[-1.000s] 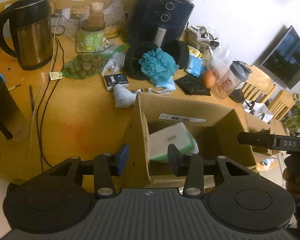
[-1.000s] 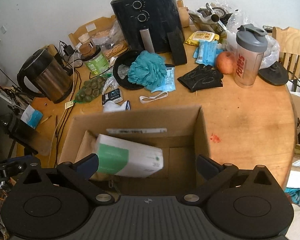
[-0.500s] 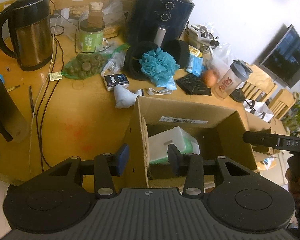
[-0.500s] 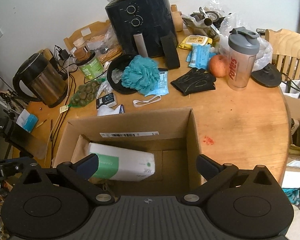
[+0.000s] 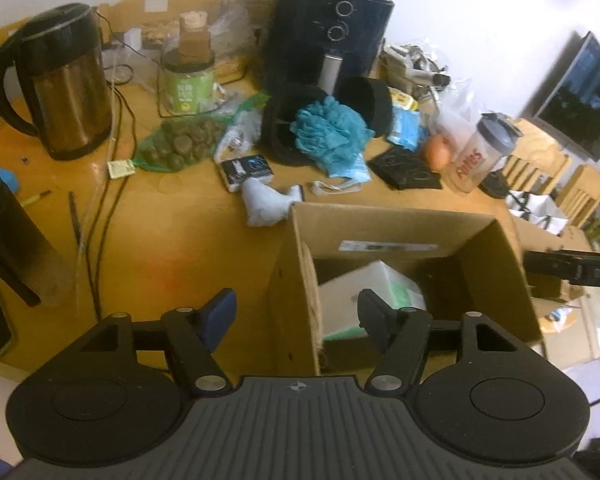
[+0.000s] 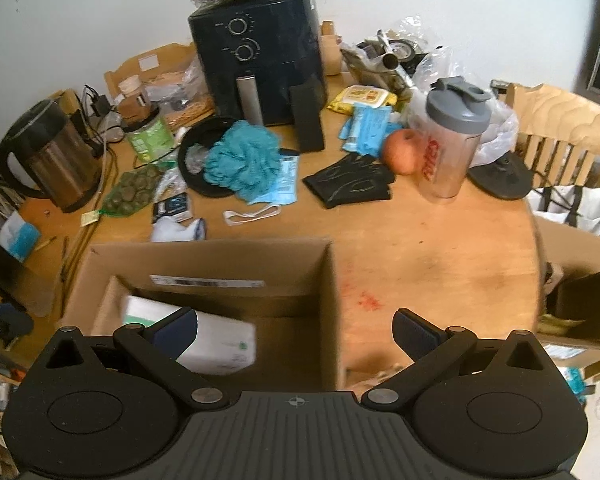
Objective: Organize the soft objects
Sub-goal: 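Lower the white packet into the box and open the right gripper, then move the right gripper to the black gloves and grasp them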
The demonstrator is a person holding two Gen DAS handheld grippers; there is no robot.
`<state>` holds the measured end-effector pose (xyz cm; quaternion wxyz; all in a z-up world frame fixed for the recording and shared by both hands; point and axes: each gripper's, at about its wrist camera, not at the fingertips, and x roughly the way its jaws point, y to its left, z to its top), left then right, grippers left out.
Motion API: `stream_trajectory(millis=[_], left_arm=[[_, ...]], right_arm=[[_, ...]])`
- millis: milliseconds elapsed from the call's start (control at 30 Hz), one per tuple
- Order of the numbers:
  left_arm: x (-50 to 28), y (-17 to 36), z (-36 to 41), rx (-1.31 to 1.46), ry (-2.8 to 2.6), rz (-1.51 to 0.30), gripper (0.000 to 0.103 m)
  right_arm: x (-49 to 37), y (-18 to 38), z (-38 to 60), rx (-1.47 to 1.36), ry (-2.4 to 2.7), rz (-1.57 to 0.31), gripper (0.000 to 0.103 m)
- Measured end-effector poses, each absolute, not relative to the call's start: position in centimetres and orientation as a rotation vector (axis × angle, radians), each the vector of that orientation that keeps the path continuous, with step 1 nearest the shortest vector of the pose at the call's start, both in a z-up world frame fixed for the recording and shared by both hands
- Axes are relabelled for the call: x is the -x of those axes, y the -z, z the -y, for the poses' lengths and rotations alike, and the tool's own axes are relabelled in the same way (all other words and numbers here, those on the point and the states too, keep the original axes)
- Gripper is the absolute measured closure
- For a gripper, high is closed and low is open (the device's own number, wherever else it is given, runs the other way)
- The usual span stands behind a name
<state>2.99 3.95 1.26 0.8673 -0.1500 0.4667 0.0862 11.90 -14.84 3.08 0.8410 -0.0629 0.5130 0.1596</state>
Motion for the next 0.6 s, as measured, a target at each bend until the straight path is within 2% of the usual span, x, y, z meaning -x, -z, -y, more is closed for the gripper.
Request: stream_trajectory(millis=[200,300,400,600], left_arm=[[-4.0,-1.6,-4.1,0.267,-0.234,-0.945,0.035],[-4.4,-1.8,-4.0,0.229,-0.272,-0.899,0.025],[-5.0,-2.2,-3.7,0.199,-0.302,-0.868,0.021],[-5.9,-2.3,-3.3,0.179,-0.315,-0.842,0.019]], right_arm=[[-12.6,-2.5,15.7,0.227,-0.294,-1.037,0.0],[-13.3,-2.1,16.1,0.257,-0.286,-1.015,0.0],[-14.3,-1.8,16.5,0.277,-0.28,-0.995,0.0],[-16.8,-0.9,17.3,0.294,-0.311,-0.969,0.0]])
